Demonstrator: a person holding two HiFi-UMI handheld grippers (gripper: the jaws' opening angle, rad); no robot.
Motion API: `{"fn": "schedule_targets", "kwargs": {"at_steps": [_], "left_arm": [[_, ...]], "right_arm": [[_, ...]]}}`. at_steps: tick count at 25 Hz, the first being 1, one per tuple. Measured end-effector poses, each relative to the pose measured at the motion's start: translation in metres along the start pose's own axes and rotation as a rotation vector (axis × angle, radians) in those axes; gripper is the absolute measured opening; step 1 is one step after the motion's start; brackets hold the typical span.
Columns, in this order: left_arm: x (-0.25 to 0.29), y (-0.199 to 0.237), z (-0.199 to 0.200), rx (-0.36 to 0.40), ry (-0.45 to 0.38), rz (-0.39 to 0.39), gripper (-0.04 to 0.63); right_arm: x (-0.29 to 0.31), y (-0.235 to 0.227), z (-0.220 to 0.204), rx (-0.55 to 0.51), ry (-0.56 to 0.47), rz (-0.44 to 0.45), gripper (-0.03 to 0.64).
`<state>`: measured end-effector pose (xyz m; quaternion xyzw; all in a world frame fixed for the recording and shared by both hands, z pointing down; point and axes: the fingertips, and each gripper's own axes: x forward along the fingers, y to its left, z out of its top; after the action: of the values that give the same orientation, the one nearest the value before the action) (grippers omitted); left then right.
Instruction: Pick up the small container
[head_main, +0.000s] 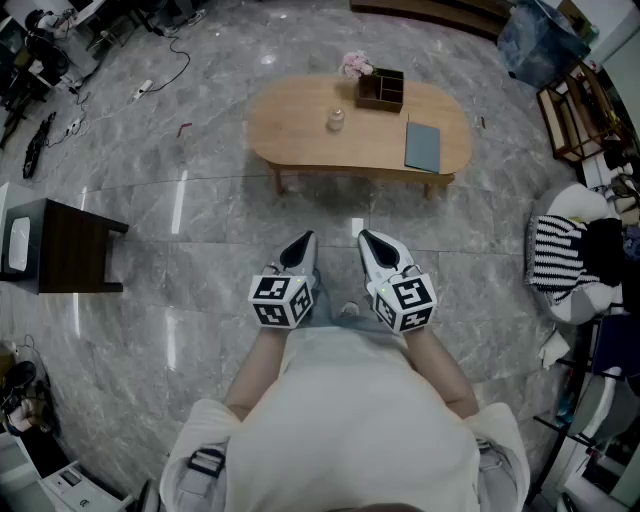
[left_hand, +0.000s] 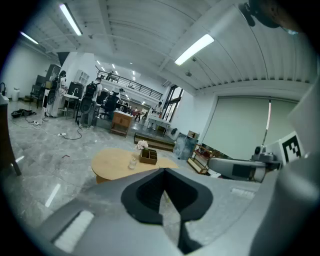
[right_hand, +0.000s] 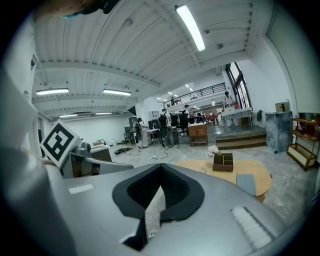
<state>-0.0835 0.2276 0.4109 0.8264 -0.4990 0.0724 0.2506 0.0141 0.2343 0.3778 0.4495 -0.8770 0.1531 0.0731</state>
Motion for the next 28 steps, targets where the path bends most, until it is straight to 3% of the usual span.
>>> {"fn": "schedule_targets", "kwargs": {"at_steps": [8,14,28], "left_arm": [[-0.038,-0.026,0.0,-0.01,-0.041,0.021,0.002],[-0.041,-0.039,0.006,0.012,-0.073,0.022,0.002],[-0.034,-0.05,0.005,0.044,-0.059,0.009,0.002]], "right_arm": [[-0.041,0.004,0.013,-0.014,-0.053,-0.011,-0.003],[-0.051,0.004,0.018,-0.032,-0.079,-0.002,-0.003],[-0.056,-0.004,0.015,-0.035,-0.081,0.001,-0.003]]}}
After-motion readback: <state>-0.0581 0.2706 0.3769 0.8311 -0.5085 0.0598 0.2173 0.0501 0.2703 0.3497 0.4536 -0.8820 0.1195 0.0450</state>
